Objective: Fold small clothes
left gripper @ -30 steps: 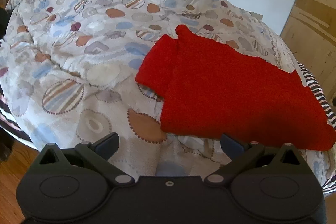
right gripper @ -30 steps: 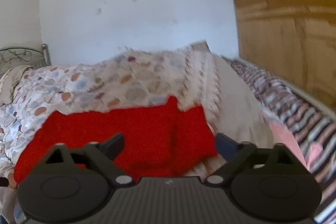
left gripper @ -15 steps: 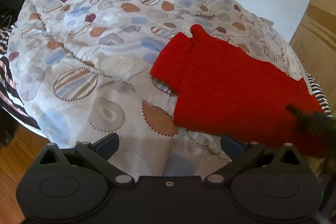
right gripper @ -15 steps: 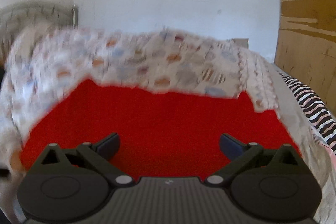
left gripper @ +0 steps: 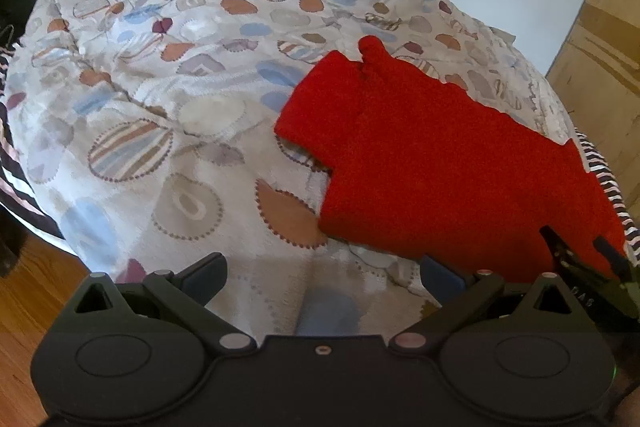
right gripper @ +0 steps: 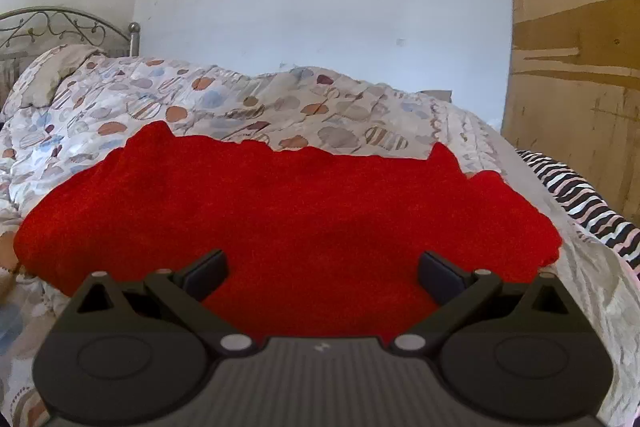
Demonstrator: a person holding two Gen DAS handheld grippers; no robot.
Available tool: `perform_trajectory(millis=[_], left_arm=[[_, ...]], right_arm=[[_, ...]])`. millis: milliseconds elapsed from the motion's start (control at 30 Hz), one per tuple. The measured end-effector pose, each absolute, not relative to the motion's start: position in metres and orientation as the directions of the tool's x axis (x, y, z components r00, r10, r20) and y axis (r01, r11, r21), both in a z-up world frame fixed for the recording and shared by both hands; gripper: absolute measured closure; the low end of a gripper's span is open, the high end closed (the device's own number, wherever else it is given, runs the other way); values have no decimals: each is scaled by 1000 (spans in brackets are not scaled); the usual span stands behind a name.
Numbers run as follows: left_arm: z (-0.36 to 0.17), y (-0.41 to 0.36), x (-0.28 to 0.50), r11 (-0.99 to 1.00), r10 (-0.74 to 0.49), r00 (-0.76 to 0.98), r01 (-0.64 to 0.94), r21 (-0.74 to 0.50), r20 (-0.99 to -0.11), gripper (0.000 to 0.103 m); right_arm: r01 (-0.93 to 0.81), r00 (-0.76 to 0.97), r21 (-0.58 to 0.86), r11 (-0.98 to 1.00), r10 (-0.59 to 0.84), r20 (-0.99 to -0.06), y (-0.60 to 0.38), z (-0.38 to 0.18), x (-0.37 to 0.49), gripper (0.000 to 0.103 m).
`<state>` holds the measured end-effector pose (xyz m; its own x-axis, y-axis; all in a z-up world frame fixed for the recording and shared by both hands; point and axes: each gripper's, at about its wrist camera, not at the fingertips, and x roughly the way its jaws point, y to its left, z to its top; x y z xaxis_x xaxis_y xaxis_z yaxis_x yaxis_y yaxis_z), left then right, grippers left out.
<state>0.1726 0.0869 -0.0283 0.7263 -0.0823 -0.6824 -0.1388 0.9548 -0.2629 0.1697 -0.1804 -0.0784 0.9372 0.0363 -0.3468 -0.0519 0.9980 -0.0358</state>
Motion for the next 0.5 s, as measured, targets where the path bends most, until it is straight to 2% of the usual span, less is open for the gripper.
perform_trajectory(millis=[267, 500], left_arm=[[-28, 88, 183, 852, -280, 743, -99, -514, -608, 1], [-44, 81, 217, 829, -315, 744, -86, -552, -589, 1]], right_arm=[[-51, 954, -5, 999, 47, -297, -185, -88, 161, 1], [-49, 956, -4, 999, 46, -291, -184, -87, 161, 1]])
